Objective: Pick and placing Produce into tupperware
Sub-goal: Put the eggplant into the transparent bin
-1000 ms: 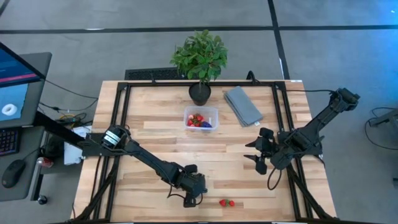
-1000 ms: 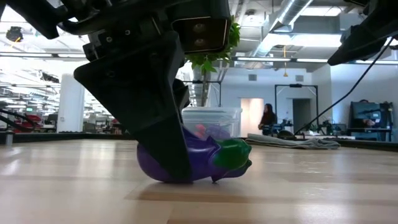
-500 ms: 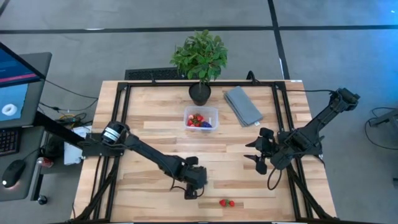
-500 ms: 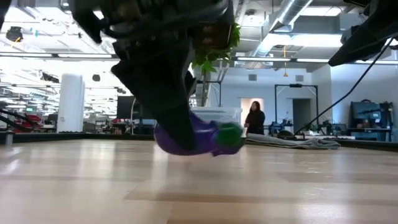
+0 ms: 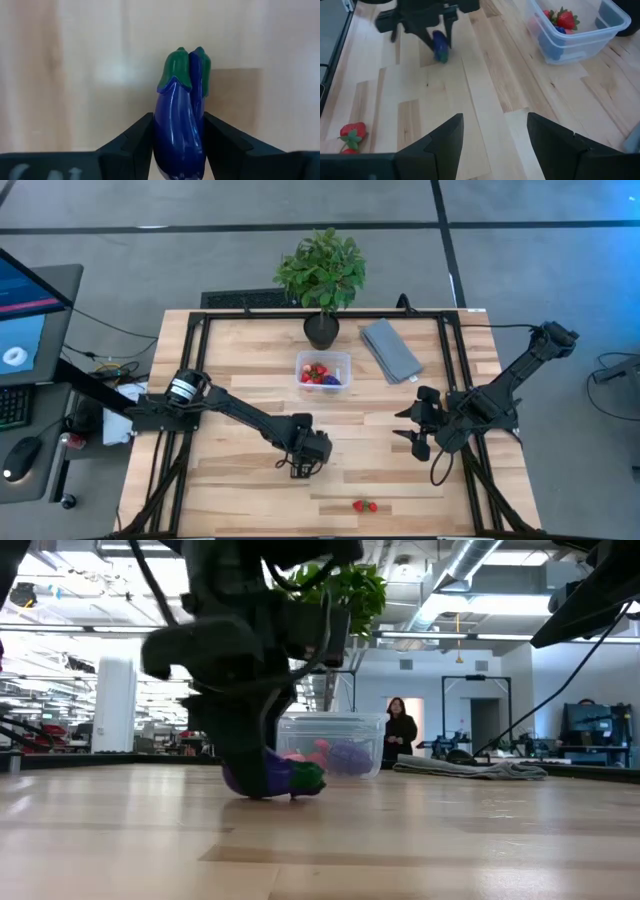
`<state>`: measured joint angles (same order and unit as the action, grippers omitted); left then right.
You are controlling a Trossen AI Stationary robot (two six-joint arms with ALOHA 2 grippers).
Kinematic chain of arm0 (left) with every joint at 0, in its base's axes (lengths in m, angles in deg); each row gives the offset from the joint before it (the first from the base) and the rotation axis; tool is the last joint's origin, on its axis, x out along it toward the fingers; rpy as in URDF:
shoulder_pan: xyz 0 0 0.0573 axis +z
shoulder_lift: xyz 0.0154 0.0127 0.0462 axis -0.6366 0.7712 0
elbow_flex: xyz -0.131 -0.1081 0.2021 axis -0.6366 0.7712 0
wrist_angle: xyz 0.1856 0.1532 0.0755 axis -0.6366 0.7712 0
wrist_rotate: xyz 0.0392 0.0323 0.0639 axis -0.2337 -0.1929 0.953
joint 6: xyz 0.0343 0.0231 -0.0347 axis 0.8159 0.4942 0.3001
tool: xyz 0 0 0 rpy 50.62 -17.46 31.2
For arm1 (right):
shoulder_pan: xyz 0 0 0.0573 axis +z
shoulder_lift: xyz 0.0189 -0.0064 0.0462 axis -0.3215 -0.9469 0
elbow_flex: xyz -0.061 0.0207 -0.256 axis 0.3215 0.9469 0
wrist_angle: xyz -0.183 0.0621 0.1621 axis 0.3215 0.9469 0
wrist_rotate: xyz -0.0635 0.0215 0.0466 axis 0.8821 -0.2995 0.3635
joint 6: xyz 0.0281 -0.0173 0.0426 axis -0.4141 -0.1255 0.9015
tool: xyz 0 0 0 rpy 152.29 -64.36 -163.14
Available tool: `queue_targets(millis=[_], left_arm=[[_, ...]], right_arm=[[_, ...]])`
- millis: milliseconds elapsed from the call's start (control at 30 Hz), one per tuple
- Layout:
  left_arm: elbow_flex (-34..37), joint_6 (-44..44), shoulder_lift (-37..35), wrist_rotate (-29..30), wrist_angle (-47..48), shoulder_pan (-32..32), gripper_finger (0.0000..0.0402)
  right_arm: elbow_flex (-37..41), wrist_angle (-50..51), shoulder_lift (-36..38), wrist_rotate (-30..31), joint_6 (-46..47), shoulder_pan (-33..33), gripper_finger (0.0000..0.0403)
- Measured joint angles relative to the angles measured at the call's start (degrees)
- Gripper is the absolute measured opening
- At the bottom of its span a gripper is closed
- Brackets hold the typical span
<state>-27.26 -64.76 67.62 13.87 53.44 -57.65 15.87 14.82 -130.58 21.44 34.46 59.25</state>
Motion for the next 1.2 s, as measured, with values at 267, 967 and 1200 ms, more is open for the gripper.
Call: queue_targets(millis=[267, 967, 1200], left_arm=[[-0.02, 3.92, -0.07, 0.82, 1.43, 3.71, 0.0138], [-0.17, 6.14, -10.91, 9.37, -5.17, 11.55, 0.0136], [-0.2, 7.66, -18.33, 15.59, -8.11, 14.04, 0.0136]], right_arm=[[0.01, 0.02, 0.0, -0.2, 0.77, 0.0, 0.0244], [-0.01, 1.15, 0.01, -0.17, 0.94, 0.0, 0.0244], [-0.01, 1.41, 0.01, -0.04, 0.93, -0.81, 0.0244]])
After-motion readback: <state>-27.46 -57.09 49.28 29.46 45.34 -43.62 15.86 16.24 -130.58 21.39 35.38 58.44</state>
